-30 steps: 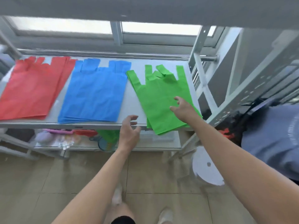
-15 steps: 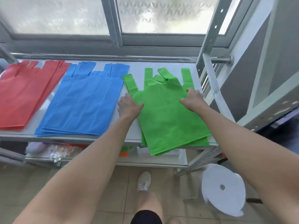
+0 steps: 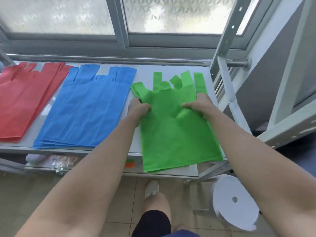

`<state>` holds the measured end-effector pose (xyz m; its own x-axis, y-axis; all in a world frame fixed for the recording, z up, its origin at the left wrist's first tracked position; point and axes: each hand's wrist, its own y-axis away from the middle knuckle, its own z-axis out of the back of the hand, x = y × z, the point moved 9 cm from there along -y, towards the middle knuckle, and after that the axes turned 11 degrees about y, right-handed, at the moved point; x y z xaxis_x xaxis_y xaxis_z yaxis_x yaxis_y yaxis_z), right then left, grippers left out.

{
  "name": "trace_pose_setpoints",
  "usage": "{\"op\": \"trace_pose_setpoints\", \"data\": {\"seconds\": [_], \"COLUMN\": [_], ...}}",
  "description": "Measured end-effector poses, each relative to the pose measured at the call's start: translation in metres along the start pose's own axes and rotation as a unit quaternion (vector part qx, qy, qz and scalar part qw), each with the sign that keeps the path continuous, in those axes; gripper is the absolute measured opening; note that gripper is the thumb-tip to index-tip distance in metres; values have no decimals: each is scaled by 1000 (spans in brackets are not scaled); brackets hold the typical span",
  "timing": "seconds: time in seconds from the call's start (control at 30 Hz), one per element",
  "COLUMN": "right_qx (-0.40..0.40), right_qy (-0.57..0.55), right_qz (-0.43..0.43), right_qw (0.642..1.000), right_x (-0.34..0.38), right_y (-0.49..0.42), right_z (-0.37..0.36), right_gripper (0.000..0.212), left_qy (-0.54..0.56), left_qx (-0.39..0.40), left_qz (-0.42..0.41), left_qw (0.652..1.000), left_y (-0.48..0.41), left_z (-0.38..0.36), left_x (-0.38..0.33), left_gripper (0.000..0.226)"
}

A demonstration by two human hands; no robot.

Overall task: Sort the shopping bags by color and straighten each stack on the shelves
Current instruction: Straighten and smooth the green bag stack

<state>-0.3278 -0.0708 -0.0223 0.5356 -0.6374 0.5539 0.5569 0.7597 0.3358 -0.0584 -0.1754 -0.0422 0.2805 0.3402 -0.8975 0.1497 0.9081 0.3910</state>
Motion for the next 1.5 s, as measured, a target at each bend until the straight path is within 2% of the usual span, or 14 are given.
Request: {"op": "trace_pose_setpoints", "data": {"seconds": [0.17, 0.33, 0.47, 0.5, 0.57, 0.63, 0.77, 0.87, 0.97, 1.1, 1.2, 1.27, 1.4, 1.5], "right_qx": [109, 57, 73, 93, 108, 121, 79, 8, -9, -46, -81, -107, -168, -176], "right_qy": [-74, -248, -351, -384, -429, -428, -394, -322, -265, -219, -225, -253, -328, -314], "right_qz": [-47, -42, -2, 16, 23, 11, -39, -57, -46, -29, -6, 12, 42, 58], "right_qw": [990, 966, 934, 918, 897, 895, 915, 945, 963, 974, 971, 961, 928, 931], "right_x": [-34, -34, -28, -25, -14, -14, -66, -50, -34, -34, -31, -32, -28, -16], "right_y": [41, 38, 14, 13, 27, 30, -19, -6, -1, -10, -11, -10, -14, -30], "right_z": [-23, -12, 4, 7, 15, 13, -11, 8, 17, 21, 29, 38, 61, 73], "right_gripper": [97, 88, 116, 107, 60, 49, 82, 68, 60, 60, 60, 61, 40, 36], "left_qy": [23, -16, 89, 113, 143, 151, 147, 88, -15, 22, 95, 201, 350, 247], "left_qx": [96, 102, 155, 187, 241, 258, 250, 176, 125, 138, 166, 222, 298, 242], "left_qz": [34, -15, 2, 8, 16, 22, 37, 6, -61, -80, -84, -59, -33, -44], "left_qw": [995, 995, 984, 976, 960, 954, 956, 980, 990, 987, 978, 952, 887, 937], "left_y": [15, 9, 1, 1, 5, 3, -10, -21, -25, -33, -35, -33, -31, -50], "left_z": [-7, -13, -18, -22, -30, -32, -38, -38, -40, -46, -50, -55, -64, -70], "left_x": [11, -3, -17, -18, -22, -18, -11, -21, -35, -39, -45, -49, -72, -76], "left_gripper": [37, 69, 40, 36, 36, 43, 53, 57, 79, 77, 59, 49, 54, 58]}}
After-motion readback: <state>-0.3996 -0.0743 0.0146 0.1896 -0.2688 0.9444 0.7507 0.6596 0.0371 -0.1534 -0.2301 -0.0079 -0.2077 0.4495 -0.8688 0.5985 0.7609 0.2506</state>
